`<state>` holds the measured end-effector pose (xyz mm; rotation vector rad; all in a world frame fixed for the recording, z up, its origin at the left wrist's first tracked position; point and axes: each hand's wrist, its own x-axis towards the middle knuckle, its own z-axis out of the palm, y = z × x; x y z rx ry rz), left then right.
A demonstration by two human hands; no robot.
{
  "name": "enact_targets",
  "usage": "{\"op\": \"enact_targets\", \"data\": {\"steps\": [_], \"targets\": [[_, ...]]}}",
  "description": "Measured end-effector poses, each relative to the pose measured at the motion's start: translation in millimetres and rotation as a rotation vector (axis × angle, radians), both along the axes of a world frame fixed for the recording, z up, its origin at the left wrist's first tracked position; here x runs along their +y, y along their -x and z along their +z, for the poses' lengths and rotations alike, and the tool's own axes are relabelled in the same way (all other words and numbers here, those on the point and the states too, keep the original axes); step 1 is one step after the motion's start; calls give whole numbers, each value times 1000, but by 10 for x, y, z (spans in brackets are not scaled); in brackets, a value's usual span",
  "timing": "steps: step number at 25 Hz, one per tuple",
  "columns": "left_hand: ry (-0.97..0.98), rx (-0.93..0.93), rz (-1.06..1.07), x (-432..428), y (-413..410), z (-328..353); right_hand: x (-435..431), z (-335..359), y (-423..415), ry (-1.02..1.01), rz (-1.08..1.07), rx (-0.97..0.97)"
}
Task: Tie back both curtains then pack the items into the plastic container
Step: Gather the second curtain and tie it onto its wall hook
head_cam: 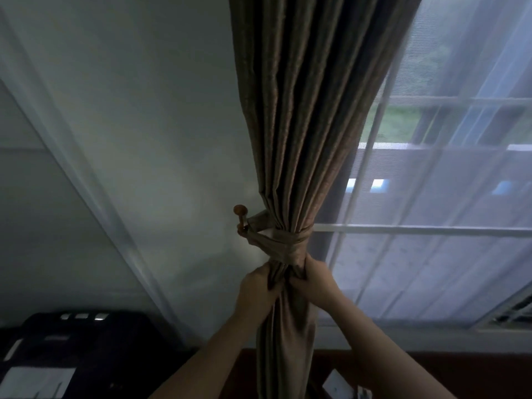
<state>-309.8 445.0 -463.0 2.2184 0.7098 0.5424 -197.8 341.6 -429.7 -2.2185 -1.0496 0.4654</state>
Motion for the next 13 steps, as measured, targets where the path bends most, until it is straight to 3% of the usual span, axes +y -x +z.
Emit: {"op": "enact_targets", "data": {"steps": [3,5,7,10,11,13], "targets": [[-91,26,176,-471,3,-76,-196,159,-214,91,238,155],[-99,63,200,-742,-90,-83,-268,261,-416,179,278,237],[-172,74,153,-796,-263,-106,-211,275,-590,213,227,157],[-238,207,74,-606,-252,-54,-176,151,-669,291,205,-125],[-203,180,88,-507,-170,-21,-234,119,-686,322,200,-186],[-121,-79,189,-322,4,208,-389,150,-727,185,86,-205]]}}
